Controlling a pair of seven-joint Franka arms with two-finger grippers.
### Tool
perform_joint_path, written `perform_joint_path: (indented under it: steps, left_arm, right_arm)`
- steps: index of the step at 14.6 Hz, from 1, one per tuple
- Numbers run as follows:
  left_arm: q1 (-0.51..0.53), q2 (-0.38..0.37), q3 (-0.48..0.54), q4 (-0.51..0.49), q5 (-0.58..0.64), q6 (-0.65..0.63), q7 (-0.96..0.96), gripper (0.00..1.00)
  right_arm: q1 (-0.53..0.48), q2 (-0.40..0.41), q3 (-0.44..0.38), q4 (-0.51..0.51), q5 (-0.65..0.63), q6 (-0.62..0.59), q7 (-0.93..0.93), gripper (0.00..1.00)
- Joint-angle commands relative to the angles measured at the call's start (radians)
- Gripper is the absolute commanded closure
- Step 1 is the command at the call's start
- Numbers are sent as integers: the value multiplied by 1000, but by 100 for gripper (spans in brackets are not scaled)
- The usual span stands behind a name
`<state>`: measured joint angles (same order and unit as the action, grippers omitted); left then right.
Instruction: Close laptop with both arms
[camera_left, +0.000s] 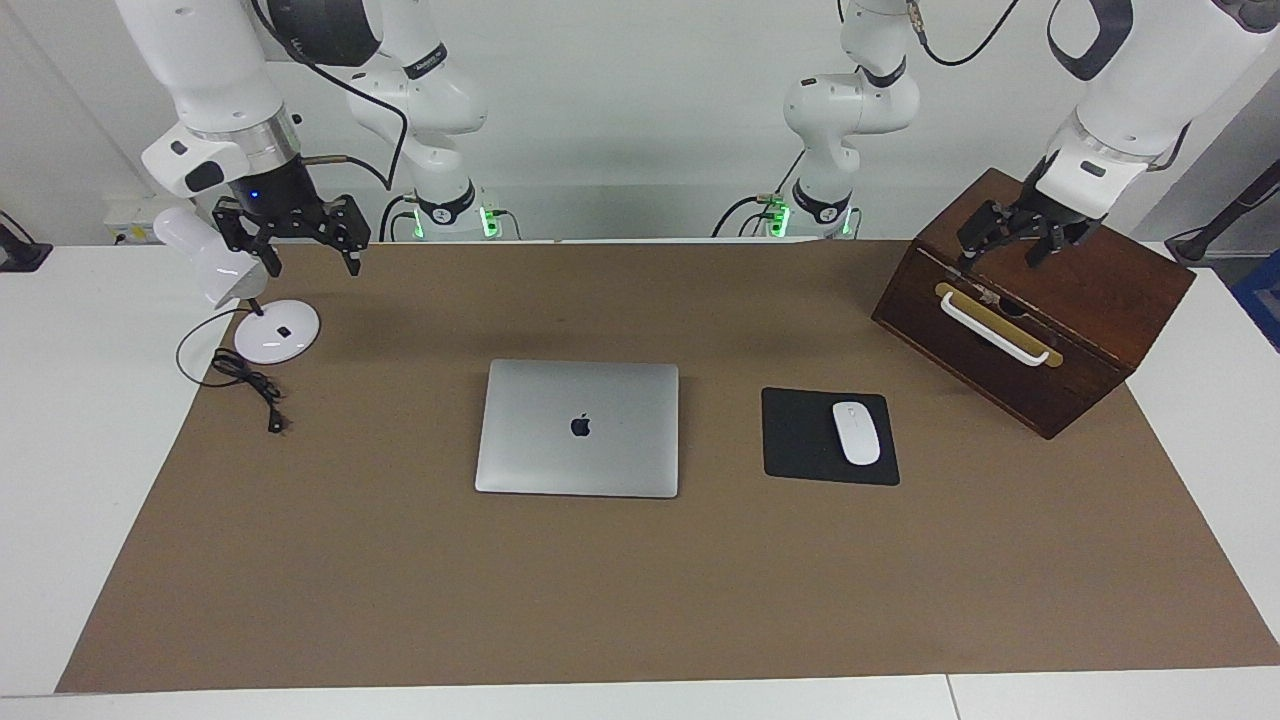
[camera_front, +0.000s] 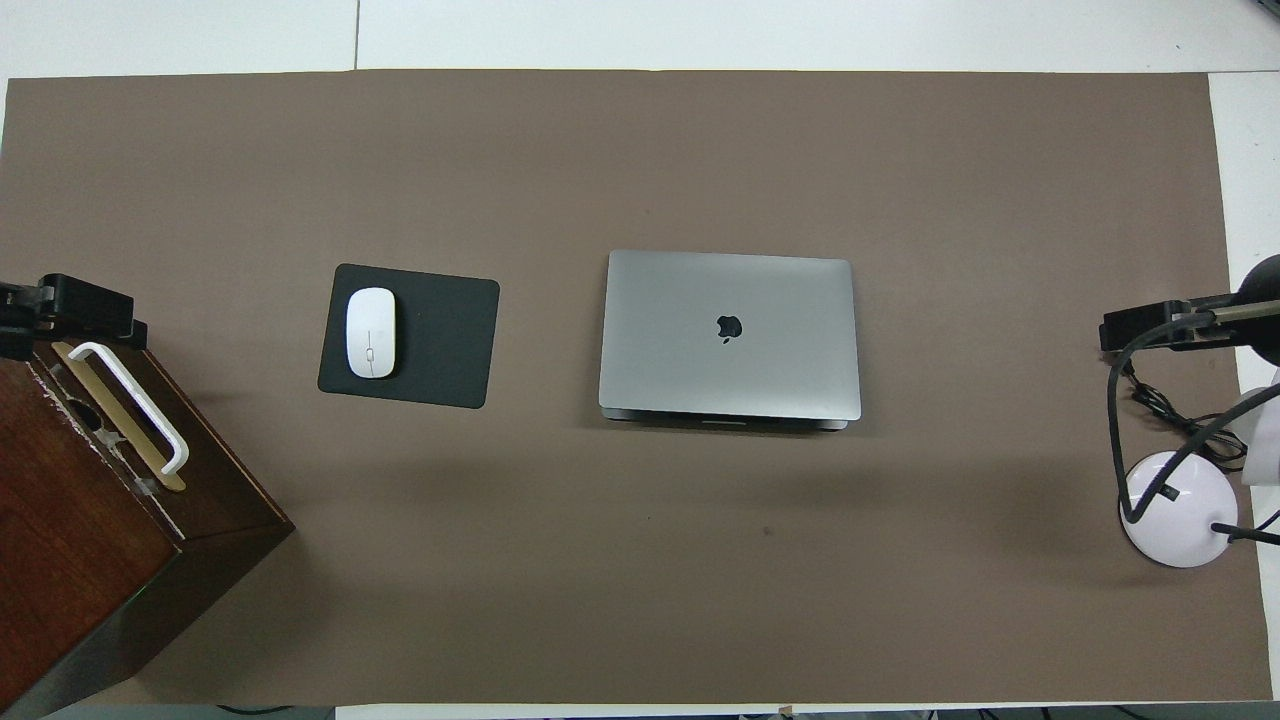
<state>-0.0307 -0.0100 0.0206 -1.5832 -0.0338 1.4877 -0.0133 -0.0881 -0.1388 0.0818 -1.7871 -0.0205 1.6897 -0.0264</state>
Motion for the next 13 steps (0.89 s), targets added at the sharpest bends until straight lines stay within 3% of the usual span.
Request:
perform_joint_path:
  steps: [1, 13]
  left_arm:
    - [11, -2, -10, -6, 25, 16, 53, 0]
    - [25, -4, -10, -8, 23, 17, 53, 0]
  right_arm:
    - [-5, -27, 3, -35, 21, 22, -3, 0]
    - [5, -25, 3, -37, 21, 22, 5, 0]
